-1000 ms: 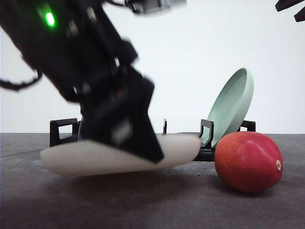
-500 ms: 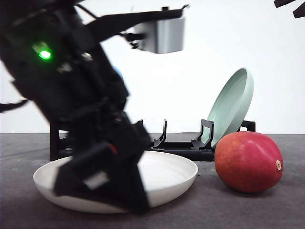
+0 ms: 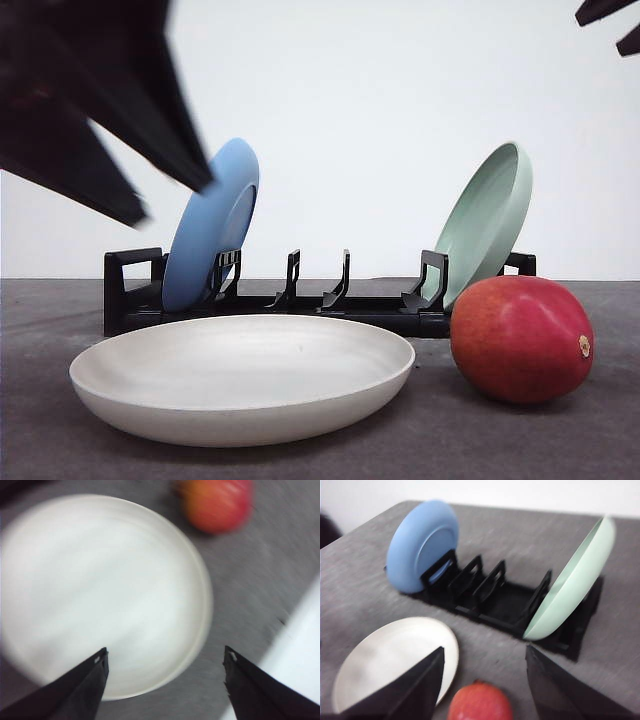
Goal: Place pomegranate in white plate
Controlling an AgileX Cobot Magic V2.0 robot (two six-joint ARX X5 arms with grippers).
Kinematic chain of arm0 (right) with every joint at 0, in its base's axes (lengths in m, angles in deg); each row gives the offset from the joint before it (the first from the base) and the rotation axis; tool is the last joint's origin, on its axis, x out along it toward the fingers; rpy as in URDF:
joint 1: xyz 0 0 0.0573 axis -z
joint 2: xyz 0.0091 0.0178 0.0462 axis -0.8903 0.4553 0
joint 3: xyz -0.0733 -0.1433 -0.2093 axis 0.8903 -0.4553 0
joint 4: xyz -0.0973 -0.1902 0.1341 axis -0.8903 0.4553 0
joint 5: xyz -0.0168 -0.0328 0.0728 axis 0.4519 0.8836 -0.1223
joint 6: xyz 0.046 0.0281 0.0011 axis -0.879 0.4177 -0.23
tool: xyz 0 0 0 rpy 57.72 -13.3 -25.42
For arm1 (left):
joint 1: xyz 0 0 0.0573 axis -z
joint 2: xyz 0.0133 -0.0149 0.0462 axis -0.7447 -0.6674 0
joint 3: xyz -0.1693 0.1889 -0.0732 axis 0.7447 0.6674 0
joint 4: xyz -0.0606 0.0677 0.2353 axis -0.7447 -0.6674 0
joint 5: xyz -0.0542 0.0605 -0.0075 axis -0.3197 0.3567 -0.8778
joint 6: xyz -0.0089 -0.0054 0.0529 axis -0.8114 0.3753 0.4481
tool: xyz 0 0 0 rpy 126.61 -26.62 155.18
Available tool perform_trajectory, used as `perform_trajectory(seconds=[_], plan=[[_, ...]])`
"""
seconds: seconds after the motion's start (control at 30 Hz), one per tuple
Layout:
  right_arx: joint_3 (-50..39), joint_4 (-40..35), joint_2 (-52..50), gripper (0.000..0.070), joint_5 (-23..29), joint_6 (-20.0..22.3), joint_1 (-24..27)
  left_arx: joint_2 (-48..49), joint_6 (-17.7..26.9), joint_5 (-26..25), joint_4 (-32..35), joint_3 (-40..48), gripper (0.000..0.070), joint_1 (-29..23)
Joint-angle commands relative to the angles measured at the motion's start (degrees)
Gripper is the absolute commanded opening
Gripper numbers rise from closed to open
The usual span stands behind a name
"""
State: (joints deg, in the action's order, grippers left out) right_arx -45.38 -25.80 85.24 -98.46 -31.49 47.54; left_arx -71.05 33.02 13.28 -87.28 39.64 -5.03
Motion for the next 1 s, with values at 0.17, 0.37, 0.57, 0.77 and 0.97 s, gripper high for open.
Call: perform_trajectory(seconds=[0.17, 0.37, 0.57, 0.77, 0.97], plan=[[1.2, 3.9, 2.1, 0.0349, -2.5, -4.2, -1.1, 6.5, 2.5, -0.6, -4.7, -0.9, 0.0434, -15.0], [3.6, 9.8, 8.7, 0.0349, 0.4, -5.5, -5.5, 9.2, 2.5, -0.6, -5.8, -0.9, 0.0434, -24.5], [8.8, 13.6, 19.4, 0.0495, 11.5, -5.5, -13.6, 9.3, 2.5, -0.6, -5.8, -0.9, 0.0434, -26.8], [13.4, 13.7, 31.0, 0.059, 13.0, -6.5, -17.7, 9.3, 2.5, -0.6, -5.9, -0.9, 0.0434, -26.9], [14.7, 13.3, 39.8, 0.07, 13.1, -6.7, -18.0, 9.3, 2.5, -0.6, -5.9, -0.9, 0.0434, -26.9]])
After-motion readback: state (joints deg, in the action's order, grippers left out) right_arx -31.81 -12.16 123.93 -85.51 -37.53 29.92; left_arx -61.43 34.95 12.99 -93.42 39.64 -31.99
